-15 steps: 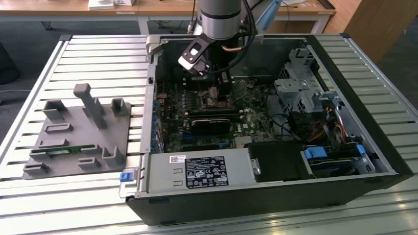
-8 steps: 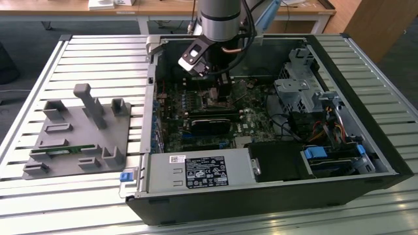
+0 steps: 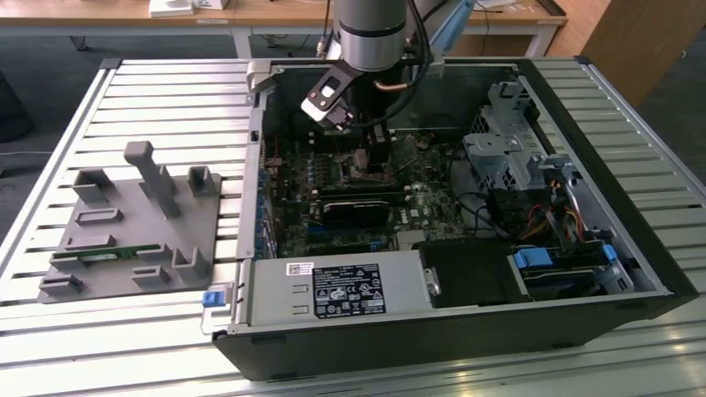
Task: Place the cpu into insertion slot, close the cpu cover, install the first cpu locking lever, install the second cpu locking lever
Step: 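Place the cpu into insertion slot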
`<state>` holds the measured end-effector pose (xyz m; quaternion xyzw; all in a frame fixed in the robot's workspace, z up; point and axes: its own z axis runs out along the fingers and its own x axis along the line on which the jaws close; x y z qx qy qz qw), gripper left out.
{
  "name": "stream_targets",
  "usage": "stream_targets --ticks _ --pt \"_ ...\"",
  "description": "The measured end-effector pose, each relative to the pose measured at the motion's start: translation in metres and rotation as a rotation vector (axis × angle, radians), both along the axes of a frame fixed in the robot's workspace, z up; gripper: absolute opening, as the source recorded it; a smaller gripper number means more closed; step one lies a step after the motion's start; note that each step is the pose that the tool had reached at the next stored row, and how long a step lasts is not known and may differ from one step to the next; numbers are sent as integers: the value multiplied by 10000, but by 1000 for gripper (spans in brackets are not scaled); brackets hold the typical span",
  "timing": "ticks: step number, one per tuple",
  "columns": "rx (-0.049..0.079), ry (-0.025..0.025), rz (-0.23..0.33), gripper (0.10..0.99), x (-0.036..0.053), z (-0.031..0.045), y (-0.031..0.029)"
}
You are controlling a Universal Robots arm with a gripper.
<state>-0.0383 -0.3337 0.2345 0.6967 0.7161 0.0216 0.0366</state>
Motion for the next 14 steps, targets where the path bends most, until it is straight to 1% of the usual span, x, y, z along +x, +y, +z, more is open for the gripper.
stream_targets --ticks 14 --pt "-13 0 0 541 0 -43 0"
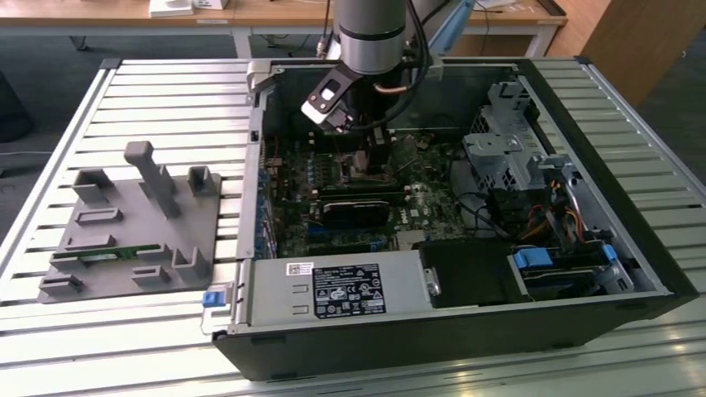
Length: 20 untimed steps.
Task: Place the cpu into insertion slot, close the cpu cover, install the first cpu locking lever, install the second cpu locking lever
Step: 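Place the cpu into insertion slot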
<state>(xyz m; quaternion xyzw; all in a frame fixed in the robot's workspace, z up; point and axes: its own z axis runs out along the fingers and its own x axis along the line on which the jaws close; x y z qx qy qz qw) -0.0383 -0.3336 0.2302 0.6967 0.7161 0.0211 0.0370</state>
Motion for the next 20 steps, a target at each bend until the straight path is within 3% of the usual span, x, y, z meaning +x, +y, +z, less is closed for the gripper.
stream_targets --ticks 20 --pt "-45 0 -216 541 1 -100 37"
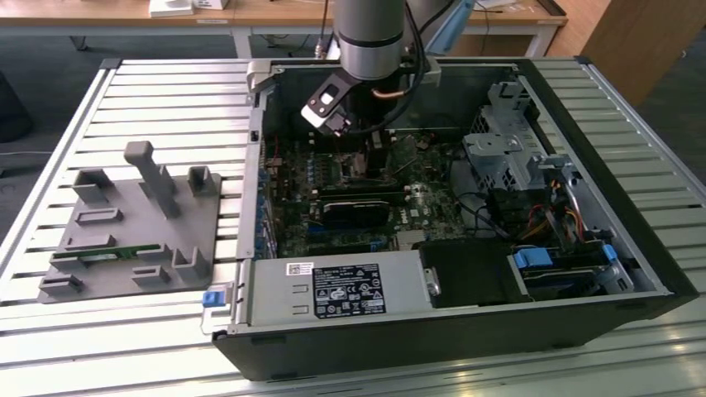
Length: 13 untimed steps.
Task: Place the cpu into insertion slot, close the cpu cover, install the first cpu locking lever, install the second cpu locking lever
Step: 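Place the cpu into insertion slot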
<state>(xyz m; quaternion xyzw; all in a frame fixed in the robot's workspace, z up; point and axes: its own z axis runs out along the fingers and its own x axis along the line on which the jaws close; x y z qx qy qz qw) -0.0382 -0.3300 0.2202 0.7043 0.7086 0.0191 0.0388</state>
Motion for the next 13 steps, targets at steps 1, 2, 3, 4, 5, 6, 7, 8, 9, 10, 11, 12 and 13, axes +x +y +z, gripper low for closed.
stream_targets --ticks 1,2,3,4,5,6,7,8,9,10,11,12,13 --pt "-1 1 -2 541 0 -4 0" --pt "0 0 -4 541 -1 -9 1" --pt "0 1 -4 541 -1 -14 1" --pt "0 0 -4 541 -1 -19 1" --pt "-1 0 -4 541 -1 -22 1" --pt "-1 0 -4 541 -1 -25 1" --pt "-1 1 -4 541 -1 -28 1" --pt "0 0 -4 541 -1 -33 1" --pt "0 0 -4 541 -1 -37 2" --pt "0 0 -4 541 -1 -40 2" --pt "-2 1 -5 541 -1 -43 4" --pt "-2 1 -5 541 -1 -45 5" --pt "-1 1 -4 541 -1 -49 5"
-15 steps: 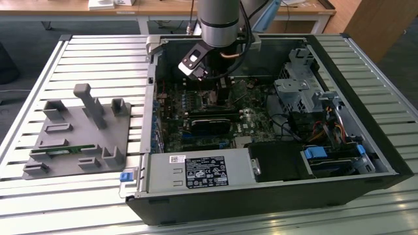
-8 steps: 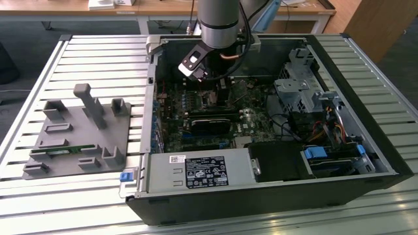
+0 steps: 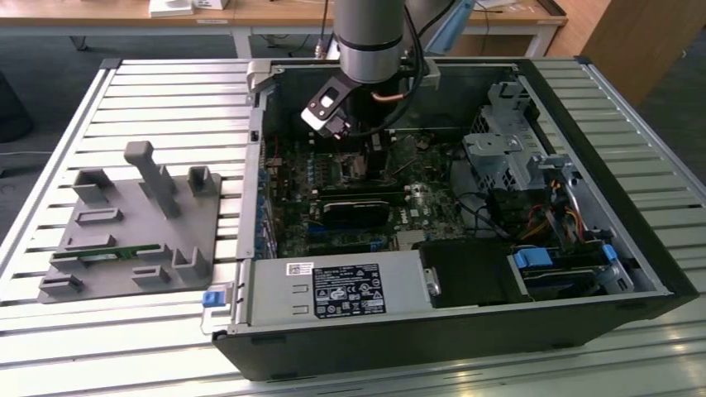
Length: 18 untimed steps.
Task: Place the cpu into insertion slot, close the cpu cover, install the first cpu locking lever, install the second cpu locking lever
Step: 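Place the cpu into insertion slot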
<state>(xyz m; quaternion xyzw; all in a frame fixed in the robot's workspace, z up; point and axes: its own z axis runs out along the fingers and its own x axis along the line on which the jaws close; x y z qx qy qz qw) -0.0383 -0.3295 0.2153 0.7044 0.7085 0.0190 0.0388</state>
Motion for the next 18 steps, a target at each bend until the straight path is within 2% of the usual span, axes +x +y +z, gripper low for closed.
stream_targets --ticks 18 --pt "0 1 -1 541 0 -56 19"
